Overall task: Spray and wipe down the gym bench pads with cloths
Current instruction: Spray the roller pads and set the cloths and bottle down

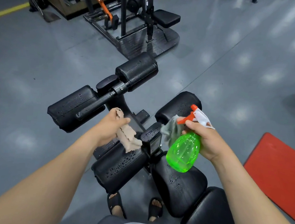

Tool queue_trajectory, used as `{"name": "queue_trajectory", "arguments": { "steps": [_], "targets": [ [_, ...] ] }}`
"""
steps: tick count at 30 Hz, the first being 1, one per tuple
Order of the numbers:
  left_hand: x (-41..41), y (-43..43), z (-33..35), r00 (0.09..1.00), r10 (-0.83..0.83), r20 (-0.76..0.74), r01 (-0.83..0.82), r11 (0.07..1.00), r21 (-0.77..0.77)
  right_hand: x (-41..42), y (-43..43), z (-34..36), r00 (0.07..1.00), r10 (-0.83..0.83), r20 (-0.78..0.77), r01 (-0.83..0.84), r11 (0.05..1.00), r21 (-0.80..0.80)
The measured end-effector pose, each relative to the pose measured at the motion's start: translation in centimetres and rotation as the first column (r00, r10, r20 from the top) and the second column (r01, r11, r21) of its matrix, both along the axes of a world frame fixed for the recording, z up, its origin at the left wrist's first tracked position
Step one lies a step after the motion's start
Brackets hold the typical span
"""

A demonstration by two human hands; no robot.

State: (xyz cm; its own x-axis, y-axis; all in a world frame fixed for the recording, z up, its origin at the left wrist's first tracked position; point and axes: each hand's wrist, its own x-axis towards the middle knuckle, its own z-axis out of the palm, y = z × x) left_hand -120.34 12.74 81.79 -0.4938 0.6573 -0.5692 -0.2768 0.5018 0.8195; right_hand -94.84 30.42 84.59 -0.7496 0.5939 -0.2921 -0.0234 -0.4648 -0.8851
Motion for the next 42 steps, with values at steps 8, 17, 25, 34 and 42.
{"name": "queue_trajectory", "arguments": {
  "steps": [8,17,25,34,42],
  "targets": [
    [-1.2,1.3,2.5,0.970,0.036,-0.239,-0.041,0.999,-0.016,-4.3,0.0,0.4,0.991,0.131,-0.004,-0.131,0.991,0.034],
    [-1.7,3.3,1.8,0.842,-0.068,-0.535,-0.020,0.987,-0.157,-5.5,-0.5,-2.4,0.993,0.092,0.073,-0.095,0.995,0.043],
    [1.0,5.9,-0.9,0.622,-0.532,-0.574,0.230,0.825,-0.516,0.7,-1.8,-9.8,0.894,0.082,0.441,-0.057,0.996,-0.070],
    [5.8,8.8,-6.7,0.320,-0.831,-0.454,0.330,0.547,-0.769,2.2,-1.0,-9.5,0.902,0.009,0.431,-0.041,0.997,0.065],
    [6.7,8.5,-6.4,0.223,-0.884,-0.410,0.327,0.464,-0.823,0.4,-1.1,-8.4,0.845,-0.034,0.533,-0.105,0.968,0.228]
  ]
}}
